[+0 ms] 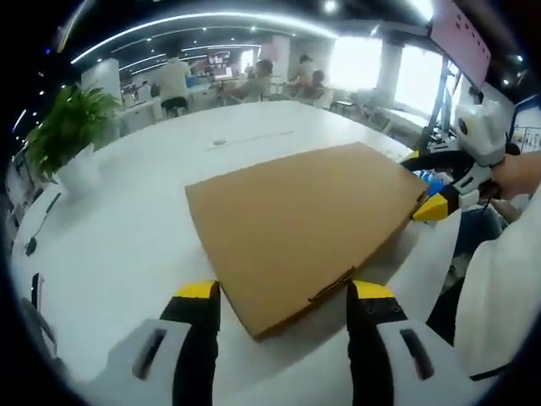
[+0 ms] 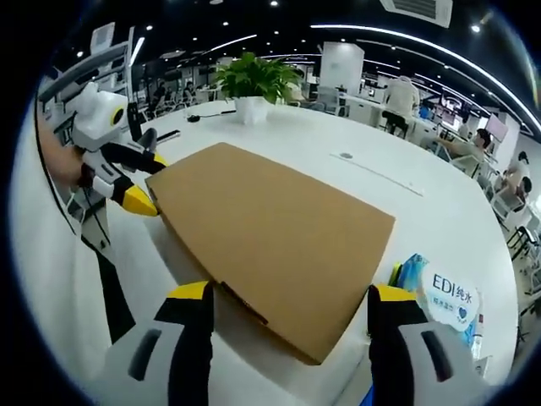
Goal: Operate the shoe box by opening the lid, removing the specified soft item, and placing it in the target area until the item is outside and the box remains undamaged.
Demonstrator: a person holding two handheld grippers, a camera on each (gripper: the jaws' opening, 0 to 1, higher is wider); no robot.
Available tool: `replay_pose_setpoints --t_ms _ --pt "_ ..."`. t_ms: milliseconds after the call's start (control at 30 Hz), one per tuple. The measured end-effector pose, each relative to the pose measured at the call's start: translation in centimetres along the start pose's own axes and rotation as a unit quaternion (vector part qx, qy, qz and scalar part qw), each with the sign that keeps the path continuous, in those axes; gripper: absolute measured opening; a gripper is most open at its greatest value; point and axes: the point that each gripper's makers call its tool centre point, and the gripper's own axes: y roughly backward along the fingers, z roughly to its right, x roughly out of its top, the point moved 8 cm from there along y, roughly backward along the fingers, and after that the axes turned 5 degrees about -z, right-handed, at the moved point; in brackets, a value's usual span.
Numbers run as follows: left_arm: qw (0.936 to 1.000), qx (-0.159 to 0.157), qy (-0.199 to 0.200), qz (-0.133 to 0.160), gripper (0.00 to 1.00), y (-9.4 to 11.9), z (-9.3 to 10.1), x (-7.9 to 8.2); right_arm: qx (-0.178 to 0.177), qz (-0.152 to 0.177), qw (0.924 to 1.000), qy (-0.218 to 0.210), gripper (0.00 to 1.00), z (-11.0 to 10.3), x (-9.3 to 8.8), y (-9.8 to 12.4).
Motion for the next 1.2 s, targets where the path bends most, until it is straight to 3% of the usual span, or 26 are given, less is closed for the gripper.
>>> replay_pose_setpoints --t_ms 167,600,1200 --pt "0.9999 -0.005 0.013 0.0 0.61 0.0 -0.1 -0.1 0.006 -0.006 0.9997 -0.025 0.74 0.0 -0.2 -0.2" --pt "0.9997 -0.015 0.017 -0.007 0.61 0.0 0.0 0.0 0.007 -0.01 0.9995 -0.028 0.74 0.0 -0.3 0.1" --pt "0.9996 -0.025 0.013 -0.008 0.6 0.3 1.6 -0.4 0.006 -0.027 0.9991 -0.031 0.74 0.1 -1.4 1.4"
